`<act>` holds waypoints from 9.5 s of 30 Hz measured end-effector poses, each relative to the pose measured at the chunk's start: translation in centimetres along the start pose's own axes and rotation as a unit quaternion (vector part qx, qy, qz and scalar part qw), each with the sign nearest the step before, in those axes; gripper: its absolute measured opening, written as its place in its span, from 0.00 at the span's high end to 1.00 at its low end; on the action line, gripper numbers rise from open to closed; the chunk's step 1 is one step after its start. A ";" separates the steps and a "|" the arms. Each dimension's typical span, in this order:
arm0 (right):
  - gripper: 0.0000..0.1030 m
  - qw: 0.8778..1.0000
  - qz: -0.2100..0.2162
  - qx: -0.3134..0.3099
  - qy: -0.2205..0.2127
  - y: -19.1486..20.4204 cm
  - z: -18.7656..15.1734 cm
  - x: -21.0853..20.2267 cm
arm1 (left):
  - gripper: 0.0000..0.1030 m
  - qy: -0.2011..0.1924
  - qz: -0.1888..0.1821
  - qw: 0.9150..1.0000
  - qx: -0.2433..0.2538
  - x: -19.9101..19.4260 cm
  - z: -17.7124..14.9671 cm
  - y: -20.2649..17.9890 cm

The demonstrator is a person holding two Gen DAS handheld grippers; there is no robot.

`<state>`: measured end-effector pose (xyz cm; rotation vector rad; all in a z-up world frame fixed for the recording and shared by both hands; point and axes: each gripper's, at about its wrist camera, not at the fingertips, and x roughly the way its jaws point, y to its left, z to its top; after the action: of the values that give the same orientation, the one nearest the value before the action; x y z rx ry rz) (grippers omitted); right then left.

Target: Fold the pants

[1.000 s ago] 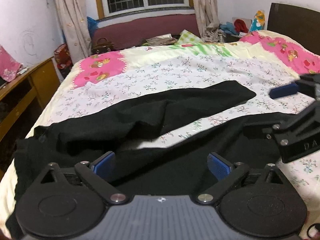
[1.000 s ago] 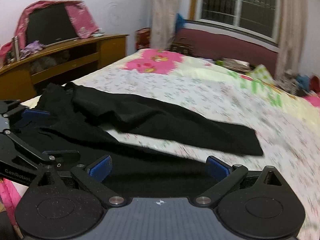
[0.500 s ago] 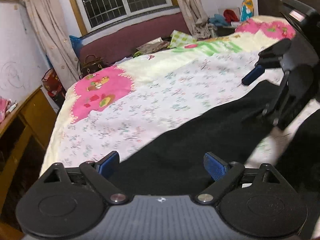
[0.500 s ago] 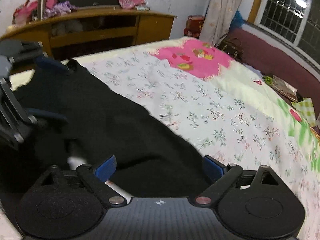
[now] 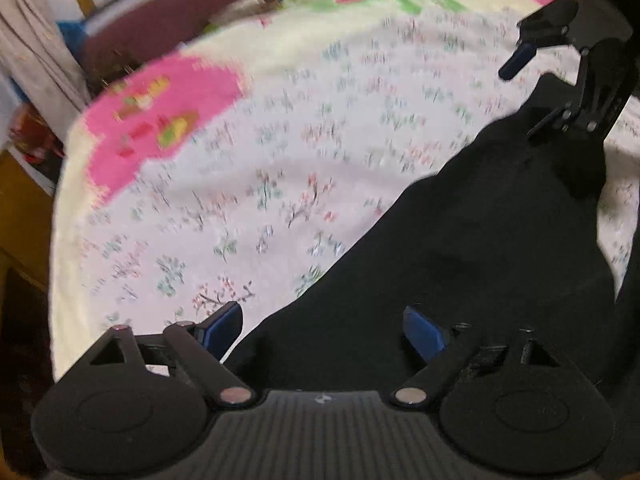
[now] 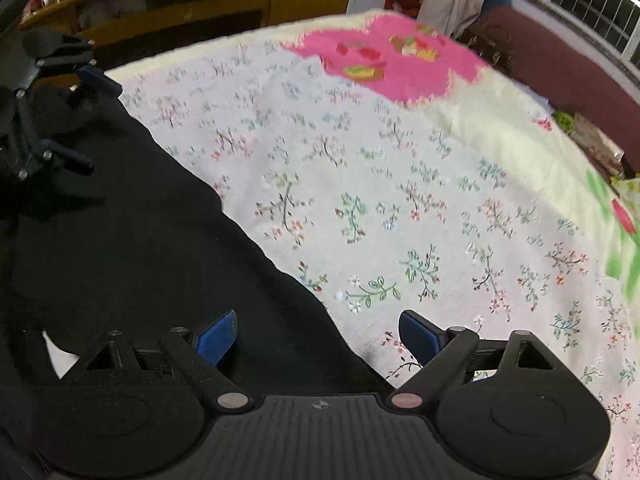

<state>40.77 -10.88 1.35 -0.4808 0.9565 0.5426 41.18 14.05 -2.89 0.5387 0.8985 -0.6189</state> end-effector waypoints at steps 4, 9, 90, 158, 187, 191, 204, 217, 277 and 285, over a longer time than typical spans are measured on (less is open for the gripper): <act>0.23 0.999 0.031 -0.004 0.028 -1.0 0.7 2.0 | 0.14 0.043 -0.055 0.998 0.000 3.2 -0.1 1.7; 0.24 0.996 0.059 -0.019 0.068 -2.0 0.2 4.1 | 0.14 0.055 -0.083 0.995 -0.011 5.0 -0.7 2.5; 1.00 0.988 0.108 0.089 0.071 3.6 -6.8 -7.6 | 0.82 0.168 -0.092 0.981 0.023 -5.6 -4.9 -3.1; 0.77 0.978 0.012 0.208 -0.003 14.5 -25.4 -17.3 | 0.66 -0.060 -0.063 0.962 -0.260 -20.5 -23.1 -17.0; 1.00 0.869 -0.120 0.464 -0.121 4.8 -30.2 -16.1 | 0.59 -0.096 -0.216 0.966 -0.108 -11.4 -9.9 -25.1; 0.96 0.845 -0.079 0.513 -0.131 4.1 -33.2 -17.1 | 0.58 -0.125 -0.244 0.959 -0.071 -10.4 -6.0 -27.7; 0.56 0.731 -0.095 0.642 -0.211 3.3 -45.0 -22.9 | 0.58 -0.121 -0.298 0.947 0.004 -4.1 4.6 -36.9; 0.99 0.731 -0.028 0.657 -0.184 0.5 -45.6 -17.2 | 0.53 -0.089 -0.301 0.949 0.032 -3.1 5.5 -38.9; 1.00 0.656 -0.005 0.708 -0.264 -0.9 -47.8 -18.8 | 0.45 -0.083 -0.301 0.949 0.045 -3.9 4.2 -40.6; 1.00 0.628 0.017 0.711 -0.316 -1.6 -47.9 -20.9 | 0.45 -0.102 -0.323 0.940 0.033 -3.5 6.1 -42.2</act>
<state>1.99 -45.55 -4.11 1.1352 0.4411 -0.1580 13.72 -18.71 -4.01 0.2209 0.8544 -1.2809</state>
